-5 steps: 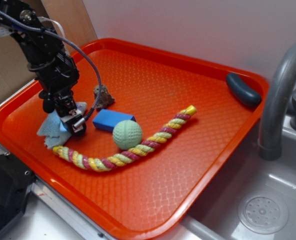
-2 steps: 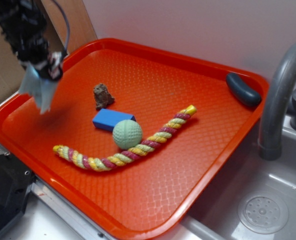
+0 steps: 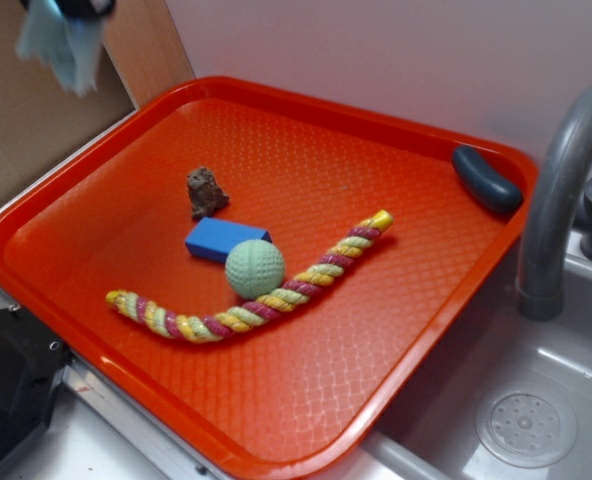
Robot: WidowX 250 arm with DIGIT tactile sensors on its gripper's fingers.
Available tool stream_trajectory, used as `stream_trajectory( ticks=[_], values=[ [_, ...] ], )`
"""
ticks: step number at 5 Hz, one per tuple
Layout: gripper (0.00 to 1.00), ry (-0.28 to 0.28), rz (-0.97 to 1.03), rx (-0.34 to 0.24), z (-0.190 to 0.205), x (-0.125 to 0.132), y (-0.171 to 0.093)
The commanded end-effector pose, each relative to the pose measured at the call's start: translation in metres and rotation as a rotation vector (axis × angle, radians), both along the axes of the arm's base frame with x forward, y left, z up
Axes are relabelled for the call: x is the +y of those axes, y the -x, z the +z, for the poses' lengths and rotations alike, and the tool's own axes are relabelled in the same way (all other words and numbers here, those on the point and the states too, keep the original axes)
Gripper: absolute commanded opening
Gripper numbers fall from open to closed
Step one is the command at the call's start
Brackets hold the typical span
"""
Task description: Grab the blue cloth.
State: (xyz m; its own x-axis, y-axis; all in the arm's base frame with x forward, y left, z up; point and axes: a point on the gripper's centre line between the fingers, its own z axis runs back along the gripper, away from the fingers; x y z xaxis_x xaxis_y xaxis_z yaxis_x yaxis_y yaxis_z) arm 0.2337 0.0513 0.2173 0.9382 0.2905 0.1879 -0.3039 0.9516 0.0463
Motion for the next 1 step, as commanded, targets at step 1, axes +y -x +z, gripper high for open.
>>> stream_trajectory(
  ticks=[1],
  values=[
    [0.00,-0.109,-0.101,-0.082,0.0103,-0.0006,0.0042]
  ],
)
